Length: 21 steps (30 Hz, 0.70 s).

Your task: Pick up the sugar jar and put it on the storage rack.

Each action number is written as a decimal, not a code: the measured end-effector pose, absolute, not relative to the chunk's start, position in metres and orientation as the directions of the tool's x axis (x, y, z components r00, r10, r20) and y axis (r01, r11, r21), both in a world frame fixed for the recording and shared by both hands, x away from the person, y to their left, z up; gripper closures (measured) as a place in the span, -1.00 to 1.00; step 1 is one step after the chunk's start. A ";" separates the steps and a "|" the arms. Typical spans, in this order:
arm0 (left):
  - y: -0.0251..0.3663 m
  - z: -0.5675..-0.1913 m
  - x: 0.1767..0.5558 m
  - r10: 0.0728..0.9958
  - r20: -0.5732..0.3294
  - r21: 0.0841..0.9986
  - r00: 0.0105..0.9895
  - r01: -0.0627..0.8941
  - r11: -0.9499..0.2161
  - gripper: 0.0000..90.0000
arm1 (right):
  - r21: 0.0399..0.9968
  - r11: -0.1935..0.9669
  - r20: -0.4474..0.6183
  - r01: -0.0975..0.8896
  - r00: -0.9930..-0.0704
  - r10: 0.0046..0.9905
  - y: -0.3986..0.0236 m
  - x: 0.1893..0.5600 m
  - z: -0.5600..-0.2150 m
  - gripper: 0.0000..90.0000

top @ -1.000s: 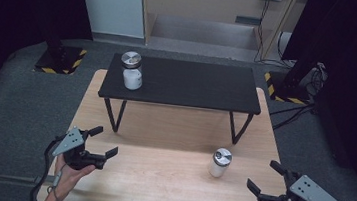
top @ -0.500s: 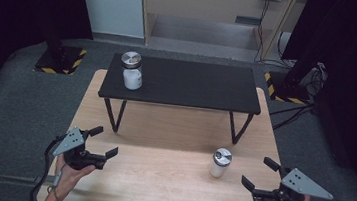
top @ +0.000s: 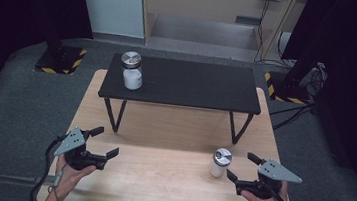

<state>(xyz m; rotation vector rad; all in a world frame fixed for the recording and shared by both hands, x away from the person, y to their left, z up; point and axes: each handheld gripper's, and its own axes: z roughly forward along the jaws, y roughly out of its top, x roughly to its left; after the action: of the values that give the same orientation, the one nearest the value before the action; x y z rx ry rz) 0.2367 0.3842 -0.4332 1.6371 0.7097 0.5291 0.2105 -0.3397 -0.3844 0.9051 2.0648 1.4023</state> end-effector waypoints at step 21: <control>0.382 -0.431 0.238 0.702 -0.025 0.979 0.712 0.161 -0.129 -0.95 | 0.915 0.289 -0.033 0.280 -0.663 0.748 -0.310 0.250 -0.409 -0.65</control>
<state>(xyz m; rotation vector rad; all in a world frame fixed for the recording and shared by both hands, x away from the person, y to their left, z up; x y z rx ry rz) 0.2379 0.3819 -0.4314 1.6664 0.7029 0.5371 0.2496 -0.3096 -0.4094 0.9185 2.1019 1.3517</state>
